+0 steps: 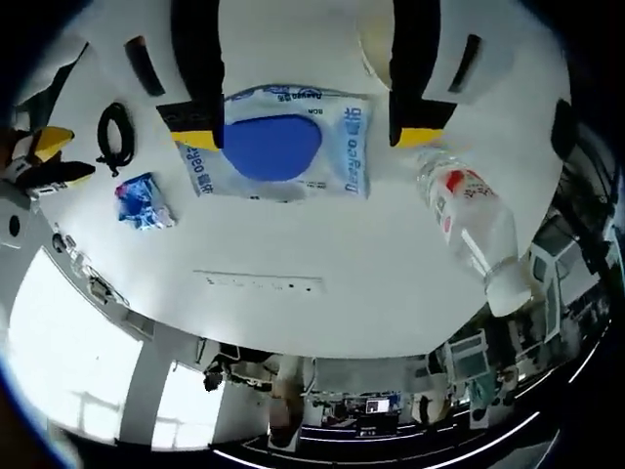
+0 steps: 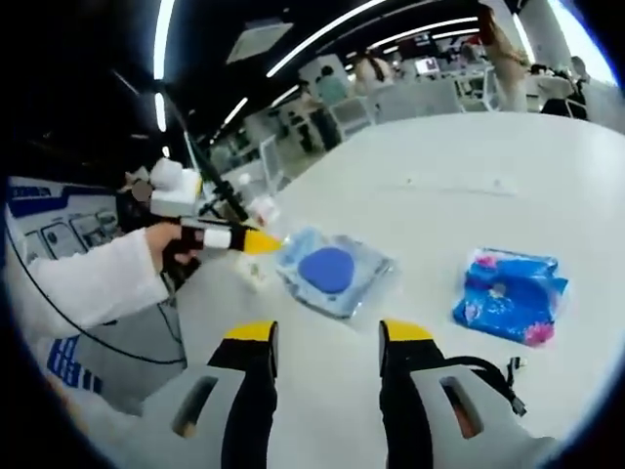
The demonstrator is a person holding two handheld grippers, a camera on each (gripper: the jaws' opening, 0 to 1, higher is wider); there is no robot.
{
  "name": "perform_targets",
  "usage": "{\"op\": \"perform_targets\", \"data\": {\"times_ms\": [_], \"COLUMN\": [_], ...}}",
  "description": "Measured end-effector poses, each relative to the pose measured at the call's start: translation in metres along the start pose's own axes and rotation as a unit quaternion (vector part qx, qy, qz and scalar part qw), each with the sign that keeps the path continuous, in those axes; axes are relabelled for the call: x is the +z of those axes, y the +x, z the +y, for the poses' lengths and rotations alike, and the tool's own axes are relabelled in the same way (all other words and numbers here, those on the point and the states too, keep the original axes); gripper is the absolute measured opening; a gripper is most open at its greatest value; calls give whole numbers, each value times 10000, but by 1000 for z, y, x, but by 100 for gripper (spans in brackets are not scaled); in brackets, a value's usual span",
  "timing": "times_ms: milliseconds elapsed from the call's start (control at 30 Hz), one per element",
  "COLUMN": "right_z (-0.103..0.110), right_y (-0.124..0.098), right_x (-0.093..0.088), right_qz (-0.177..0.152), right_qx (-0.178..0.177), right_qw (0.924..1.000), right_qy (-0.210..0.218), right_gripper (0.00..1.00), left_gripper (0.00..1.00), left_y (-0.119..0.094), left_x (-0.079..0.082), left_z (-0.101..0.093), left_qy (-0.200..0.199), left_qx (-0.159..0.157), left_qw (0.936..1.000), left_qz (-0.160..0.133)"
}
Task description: Arrange the tabletop items into an orderly group along one side of the table until the central work area is clear of visible clutter.
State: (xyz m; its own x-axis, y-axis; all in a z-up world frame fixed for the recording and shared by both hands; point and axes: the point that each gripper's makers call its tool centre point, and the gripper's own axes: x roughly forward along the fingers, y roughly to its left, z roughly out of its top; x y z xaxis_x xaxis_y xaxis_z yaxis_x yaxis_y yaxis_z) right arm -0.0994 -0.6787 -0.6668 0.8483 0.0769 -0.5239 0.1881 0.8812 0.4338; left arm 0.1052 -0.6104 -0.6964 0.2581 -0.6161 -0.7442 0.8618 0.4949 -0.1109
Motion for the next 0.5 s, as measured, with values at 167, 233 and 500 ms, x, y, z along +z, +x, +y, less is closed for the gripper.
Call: {"op": "perform_targets", "data": {"times_ms": [167,233,500], "right_z": [-4,-5,-14], "right_y": [22,32,62], "right_x": [5,6,-8], "right_qz": [113,180,548], "right_qx": [-50,-46,-99], "right_qw": [9999,9998,9982], "right_qy": [60,23,207], "right_gripper": [37,36,32], "left_gripper": [56,56,41], "left_y": [18,25,37], "left_x": [-9,-6,-7], "left_z": [13,13,22], "left_qy": [-29,-61,18], "left_qx": [204,174,228], "left_qw": [9983,9984,9967], "left_qz": [546,527,776]}}
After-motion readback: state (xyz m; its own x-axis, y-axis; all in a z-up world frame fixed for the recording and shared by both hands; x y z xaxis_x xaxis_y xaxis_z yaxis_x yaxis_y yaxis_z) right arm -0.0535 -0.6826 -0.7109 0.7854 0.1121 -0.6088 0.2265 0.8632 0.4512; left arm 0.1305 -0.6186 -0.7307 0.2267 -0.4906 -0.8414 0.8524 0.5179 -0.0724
